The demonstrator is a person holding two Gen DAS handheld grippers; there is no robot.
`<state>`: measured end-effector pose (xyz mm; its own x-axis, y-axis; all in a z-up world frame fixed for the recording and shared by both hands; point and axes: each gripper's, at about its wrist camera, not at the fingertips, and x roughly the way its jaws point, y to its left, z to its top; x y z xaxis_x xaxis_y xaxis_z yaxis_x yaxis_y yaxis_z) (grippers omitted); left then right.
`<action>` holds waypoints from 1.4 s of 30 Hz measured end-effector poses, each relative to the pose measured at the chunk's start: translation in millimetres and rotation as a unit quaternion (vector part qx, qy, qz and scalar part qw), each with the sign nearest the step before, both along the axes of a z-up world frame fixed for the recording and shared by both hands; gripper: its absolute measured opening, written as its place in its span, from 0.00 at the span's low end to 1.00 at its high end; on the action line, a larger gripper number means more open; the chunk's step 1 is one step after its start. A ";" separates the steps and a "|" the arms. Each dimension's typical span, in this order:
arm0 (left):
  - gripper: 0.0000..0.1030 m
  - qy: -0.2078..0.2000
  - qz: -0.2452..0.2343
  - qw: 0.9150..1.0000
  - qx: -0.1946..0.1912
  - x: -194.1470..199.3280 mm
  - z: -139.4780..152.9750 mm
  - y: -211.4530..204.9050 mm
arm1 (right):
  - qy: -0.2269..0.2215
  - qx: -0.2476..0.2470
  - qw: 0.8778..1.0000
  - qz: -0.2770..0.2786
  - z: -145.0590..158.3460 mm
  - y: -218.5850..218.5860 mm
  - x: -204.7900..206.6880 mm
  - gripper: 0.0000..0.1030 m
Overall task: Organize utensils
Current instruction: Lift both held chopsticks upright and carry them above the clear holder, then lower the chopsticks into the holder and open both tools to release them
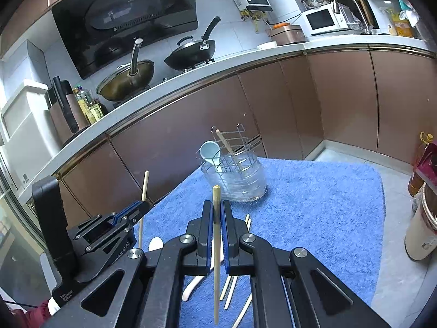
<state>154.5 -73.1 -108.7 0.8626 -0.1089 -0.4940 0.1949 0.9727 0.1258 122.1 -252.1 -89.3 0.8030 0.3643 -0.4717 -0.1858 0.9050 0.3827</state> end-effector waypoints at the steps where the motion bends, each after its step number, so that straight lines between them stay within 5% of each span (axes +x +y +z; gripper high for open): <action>1: 0.04 0.000 0.000 1.000 0.000 1.0 0.6 -0.5 | -0.003 -0.001 1.000 -0.001 2.0 -2.1 0.0 0.06; 21: 0.04 -0.013 0.022 1.000 -0.006 40.6 15.5 12.1 | -0.070 -0.016 0.997 0.002 47.0 -14.5 37.9 0.06; 31: 0.04 -0.056 0.036 0.985 -0.161 94.3 88.3 59.1 | -0.131 -0.015 0.991 0.023 86.3 -5.7 76.1 0.06; 42: 0.04 -0.072 0.026 0.964 -0.256 188.6 115.8 43.1 | -0.199 -0.045 0.979 0.017 126.6 7.6 140.1 0.06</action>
<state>343.1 -30.0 7.2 0.9291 -0.2610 -0.2620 0.1604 0.9228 -0.3503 262.2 -244.5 37.2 0.9179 0.3651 -0.1552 -0.3343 0.9225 0.1931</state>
